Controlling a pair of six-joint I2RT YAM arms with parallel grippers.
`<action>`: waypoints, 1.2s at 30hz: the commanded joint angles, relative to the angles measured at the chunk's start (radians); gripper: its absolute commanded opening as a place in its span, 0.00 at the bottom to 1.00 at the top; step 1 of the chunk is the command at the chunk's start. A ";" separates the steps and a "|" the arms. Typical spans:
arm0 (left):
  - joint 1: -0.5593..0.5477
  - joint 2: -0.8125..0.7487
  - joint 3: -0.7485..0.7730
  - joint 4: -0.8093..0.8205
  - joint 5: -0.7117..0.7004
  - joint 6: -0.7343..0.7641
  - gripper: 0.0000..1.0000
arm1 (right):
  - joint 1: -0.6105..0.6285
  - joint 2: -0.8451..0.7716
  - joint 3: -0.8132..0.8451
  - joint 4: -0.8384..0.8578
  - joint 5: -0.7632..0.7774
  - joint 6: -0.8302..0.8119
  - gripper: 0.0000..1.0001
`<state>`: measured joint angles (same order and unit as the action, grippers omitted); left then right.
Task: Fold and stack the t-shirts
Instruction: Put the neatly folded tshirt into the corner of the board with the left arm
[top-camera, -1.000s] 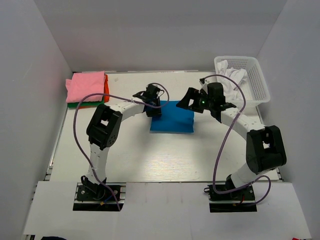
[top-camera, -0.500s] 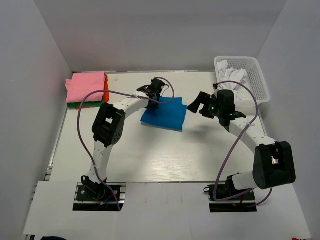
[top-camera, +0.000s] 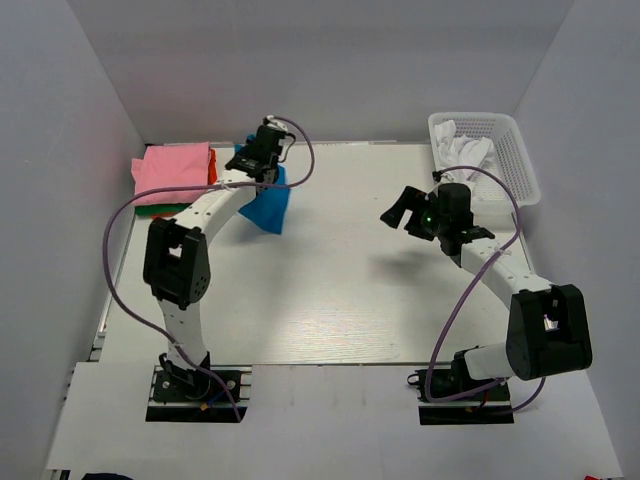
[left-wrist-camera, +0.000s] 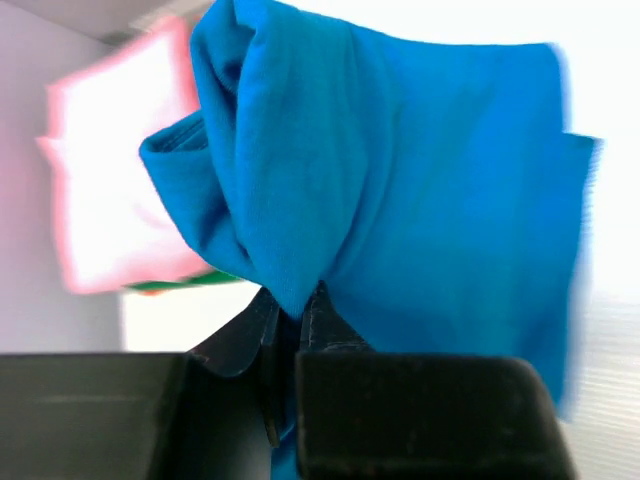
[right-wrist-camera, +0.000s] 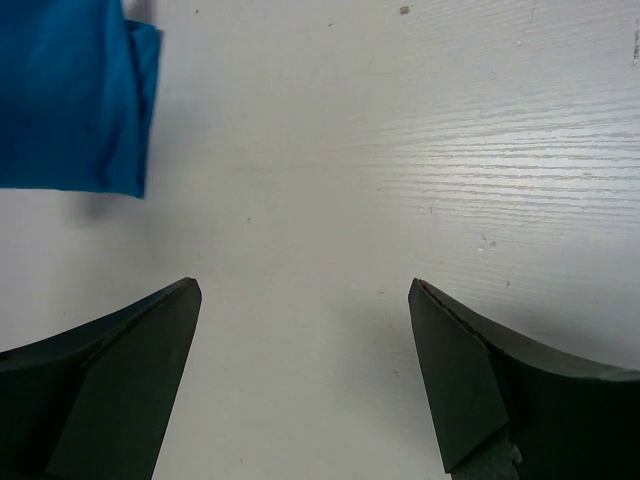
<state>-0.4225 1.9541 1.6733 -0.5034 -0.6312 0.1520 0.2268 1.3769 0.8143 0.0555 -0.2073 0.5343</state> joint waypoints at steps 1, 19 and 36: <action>0.036 -0.129 -0.006 0.100 -0.055 0.167 0.00 | -0.010 -0.007 0.006 0.035 0.022 -0.020 0.90; 0.249 -0.132 0.160 0.065 0.002 0.304 0.00 | -0.014 0.036 0.069 0.064 -0.139 0.021 0.90; 0.445 0.149 0.355 0.057 0.061 0.244 0.00 | -0.010 0.146 0.172 0.053 -0.165 0.018 0.90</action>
<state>-0.0128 2.1139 1.9671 -0.4633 -0.5701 0.4168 0.2173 1.5120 0.9329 0.0811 -0.3630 0.5510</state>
